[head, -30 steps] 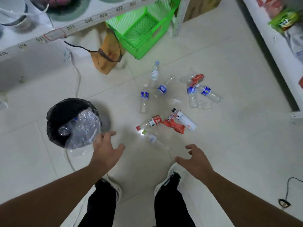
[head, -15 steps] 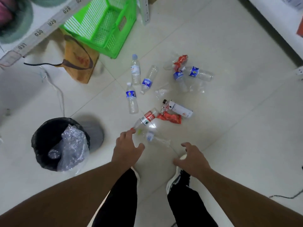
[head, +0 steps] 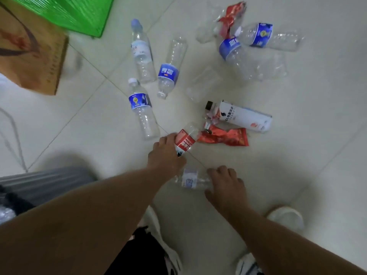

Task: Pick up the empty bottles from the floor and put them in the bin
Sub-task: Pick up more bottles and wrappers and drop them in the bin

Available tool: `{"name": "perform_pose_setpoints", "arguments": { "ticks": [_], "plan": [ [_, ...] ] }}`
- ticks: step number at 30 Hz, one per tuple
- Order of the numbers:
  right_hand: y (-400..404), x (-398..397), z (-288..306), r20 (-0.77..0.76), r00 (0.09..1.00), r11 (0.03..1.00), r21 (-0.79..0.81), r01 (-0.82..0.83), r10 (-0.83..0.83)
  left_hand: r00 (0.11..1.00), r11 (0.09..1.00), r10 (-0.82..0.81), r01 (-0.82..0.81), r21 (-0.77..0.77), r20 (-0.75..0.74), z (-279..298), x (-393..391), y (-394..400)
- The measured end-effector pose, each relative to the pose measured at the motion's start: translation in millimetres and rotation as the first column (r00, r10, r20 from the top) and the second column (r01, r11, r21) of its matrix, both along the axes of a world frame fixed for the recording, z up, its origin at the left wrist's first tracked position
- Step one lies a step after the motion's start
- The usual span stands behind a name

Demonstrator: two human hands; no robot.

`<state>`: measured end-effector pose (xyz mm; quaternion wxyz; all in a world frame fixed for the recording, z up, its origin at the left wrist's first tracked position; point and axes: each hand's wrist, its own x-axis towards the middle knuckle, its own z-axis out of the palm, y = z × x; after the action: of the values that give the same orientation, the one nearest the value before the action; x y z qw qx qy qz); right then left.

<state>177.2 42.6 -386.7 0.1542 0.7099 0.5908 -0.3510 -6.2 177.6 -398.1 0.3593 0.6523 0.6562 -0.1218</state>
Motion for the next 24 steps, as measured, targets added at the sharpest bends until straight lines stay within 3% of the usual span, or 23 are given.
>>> {"name": "perform_pose_setpoints", "arguments": {
  "ticks": [4, 7, 9, 12, 17, 24],
  "plan": [
    [-6.7, 10.2, 5.9, 0.039, 0.999, 0.996, -0.088, -0.014, 0.017, 0.998, 0.996, 0.06, -0.06, 0.066, -0.012, -3.2, -7.9, 0.0],
    [-8.5, 29.5, 56.7, 0.009, 0.971, 0.954, -0.185, 0.235, -0.237, 0.982, 0.981, 0.183, -0.186, 0.054, 0.042, 51.4, -14.4, 1.3],
    [-6.0, 42.6, 99.4, -0.023, 0.897, 0.88, -0.209, 0.428, -0.441, 0.975, 0.976, 0.214, -0.216, 0.024, 0.064, 98.7, -20.4, 0.4],
    [6.0, 58.8, 164.9, -0.044, 0.806, 0.8, -0.166, 0.576, -0.59, 0.973, 0.975, 0.222, -0.223, 0.013, 0.058, 169.2, -37.1, -2.1],
    [36.3, 65.8, 255.2, -0.08, 0.824, 0.825, -0.133, 0.549, -0.561, 0.94, 0.942, 0.333, -0.334, 0.008, 0.077, 264.8, -65.6, -8.7],
    [57.3, 41.8, 326.7, -0.067, 0.844, 0.845, -0.113, 0.523, -0.532, 0.867, 0.878, 0.478, -0.477, -0.04, 0.141, 345.0, -91.3, -18.5]
  ]
}}
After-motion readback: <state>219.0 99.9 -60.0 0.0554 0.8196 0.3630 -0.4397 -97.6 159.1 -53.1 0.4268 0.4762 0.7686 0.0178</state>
